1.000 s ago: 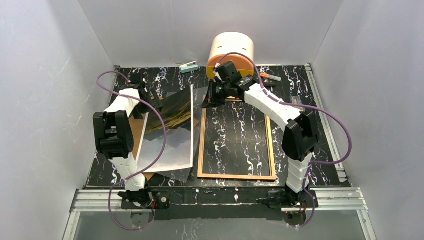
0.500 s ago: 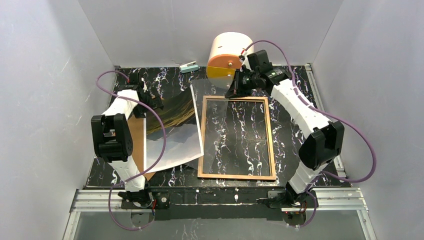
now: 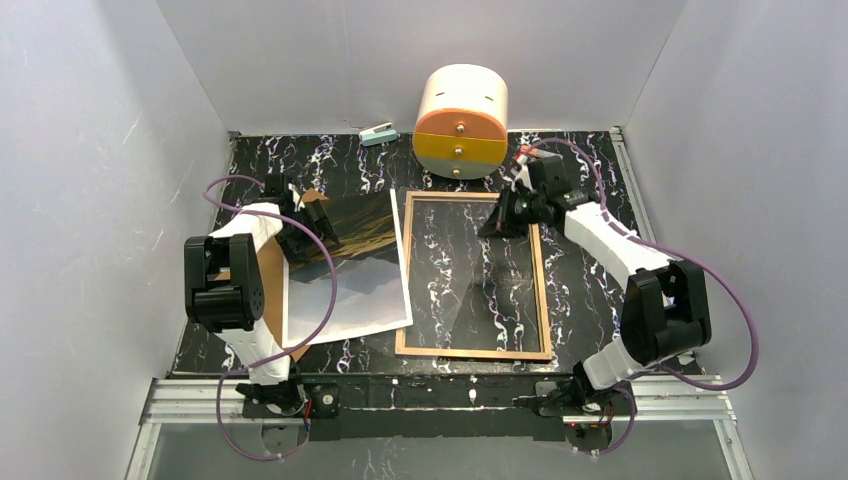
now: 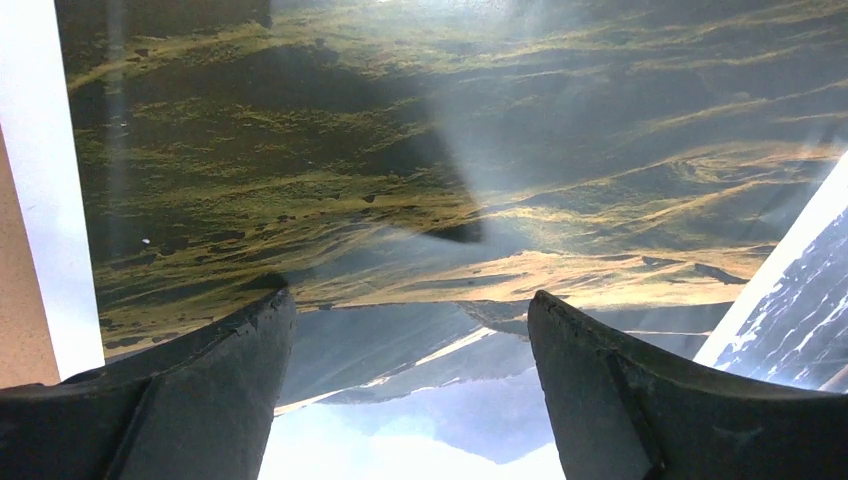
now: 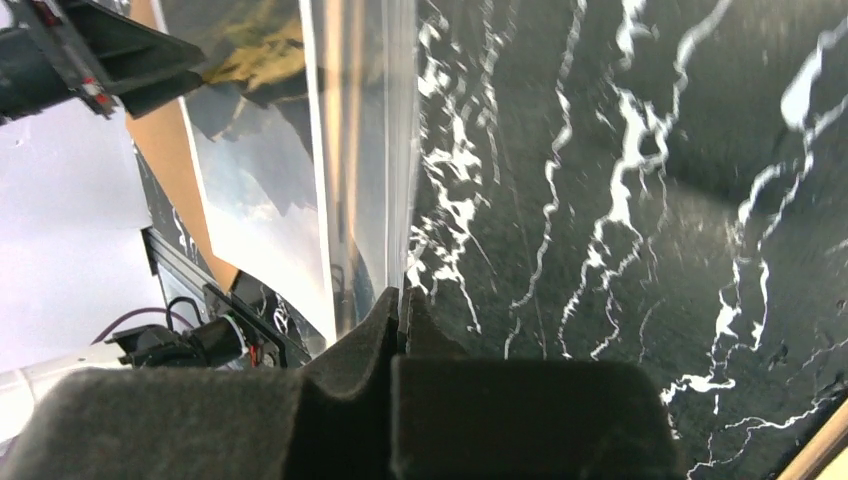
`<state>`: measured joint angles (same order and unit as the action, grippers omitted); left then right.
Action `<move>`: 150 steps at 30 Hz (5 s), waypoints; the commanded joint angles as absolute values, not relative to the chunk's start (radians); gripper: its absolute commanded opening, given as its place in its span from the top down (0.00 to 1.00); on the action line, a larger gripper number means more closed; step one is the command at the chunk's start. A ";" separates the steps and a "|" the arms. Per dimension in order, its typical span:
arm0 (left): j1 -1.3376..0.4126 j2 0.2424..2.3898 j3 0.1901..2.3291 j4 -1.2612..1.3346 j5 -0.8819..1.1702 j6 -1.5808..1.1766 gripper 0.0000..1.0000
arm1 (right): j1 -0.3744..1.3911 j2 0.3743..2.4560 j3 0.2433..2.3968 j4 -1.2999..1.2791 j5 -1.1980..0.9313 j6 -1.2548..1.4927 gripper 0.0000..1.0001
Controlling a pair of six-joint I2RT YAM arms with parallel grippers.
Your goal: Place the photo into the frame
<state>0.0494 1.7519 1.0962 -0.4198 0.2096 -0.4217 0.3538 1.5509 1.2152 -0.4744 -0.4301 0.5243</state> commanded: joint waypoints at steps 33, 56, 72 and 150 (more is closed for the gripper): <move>0.052 1.819 1.045 -0.430 0.116 -0.465 0.20 | 0.428 1.402 0.394 0.442 -0.425 1.099 0.16; 0.051 1.804 1.046 -0.425 0.110 -0.471 0.20 | 0.519 1.160 0.359 0.103 -0.228 1.161 0.18; 0.052 1.815 1.052 -0.431 0.106 -0.472 0.21 | 0.552 1.419 0.301 0.628 -0.358 1.251 0.18; -0.111 1.520 0.947 -0.319 0.227 -0.581 0.12 | 0.323 1.512 1.088 -0.503 -0.521 0.472 0.99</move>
<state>-0.0990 1.5051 1.0145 -0.3985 0.2604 -0.5037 0.3336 1.4956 1.1118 -0.6319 -0.4870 0.4477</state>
